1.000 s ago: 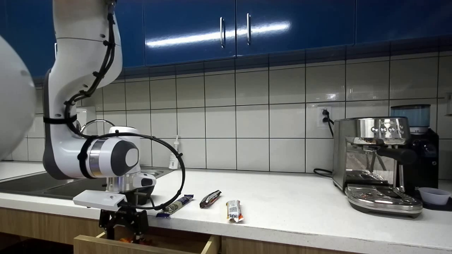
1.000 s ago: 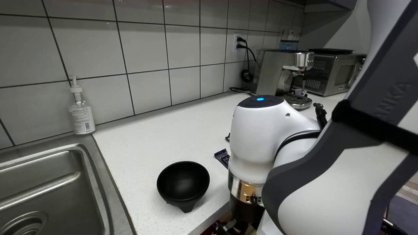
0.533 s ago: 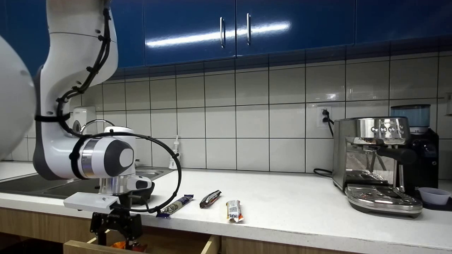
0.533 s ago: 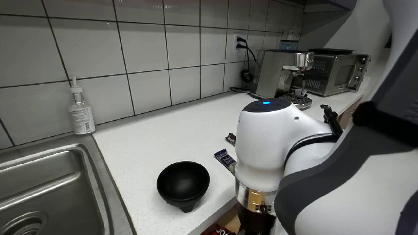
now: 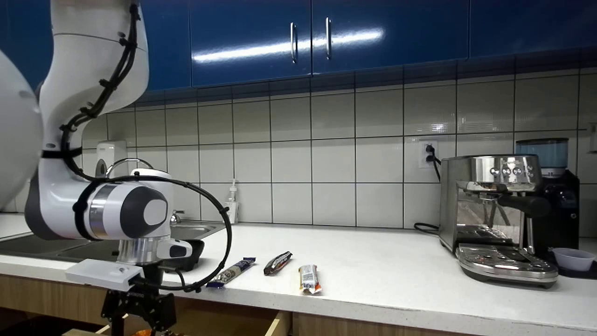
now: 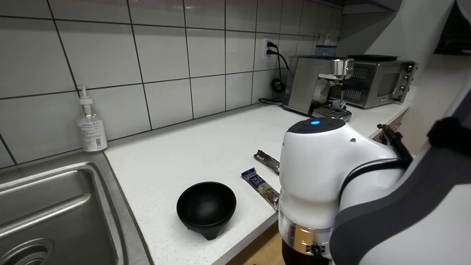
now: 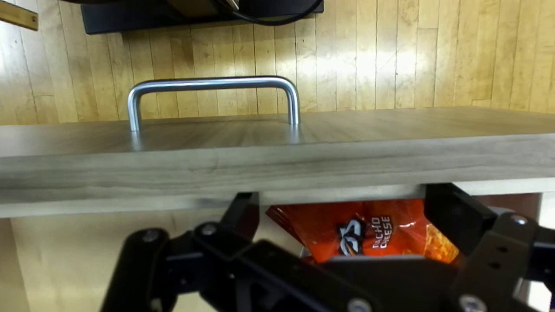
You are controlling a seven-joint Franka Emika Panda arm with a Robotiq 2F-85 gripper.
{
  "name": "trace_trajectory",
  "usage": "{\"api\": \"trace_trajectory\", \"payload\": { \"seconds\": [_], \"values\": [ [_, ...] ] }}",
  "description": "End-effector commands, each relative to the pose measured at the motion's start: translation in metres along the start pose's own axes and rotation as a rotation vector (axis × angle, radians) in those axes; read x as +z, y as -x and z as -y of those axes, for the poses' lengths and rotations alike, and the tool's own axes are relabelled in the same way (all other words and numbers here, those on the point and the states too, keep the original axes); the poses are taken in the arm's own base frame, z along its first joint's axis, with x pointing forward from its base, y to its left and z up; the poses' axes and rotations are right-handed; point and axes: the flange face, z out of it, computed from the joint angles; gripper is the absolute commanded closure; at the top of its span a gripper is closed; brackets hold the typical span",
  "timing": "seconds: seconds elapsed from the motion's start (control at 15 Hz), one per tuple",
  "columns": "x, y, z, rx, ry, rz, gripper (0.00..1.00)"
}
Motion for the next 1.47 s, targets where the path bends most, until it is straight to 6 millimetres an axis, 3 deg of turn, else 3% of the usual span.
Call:
{"api": "trace_trajectory", "payload": {
  "seconds": [0.0,0.67,1.07,1.4],
  "values": [
    [0.018,0.028,0.001,0.0,-0.014,0.099,0.0],
    [0.037,0.049,0.004,0.01,-0.012,0.206,0.0],
    [0.034,0.047,0.003,0.013,-0.003,0.201,0.0],
    [0.018,0.039,0.002,0.029,-0.005,0.132,0.0]
  ]
}}
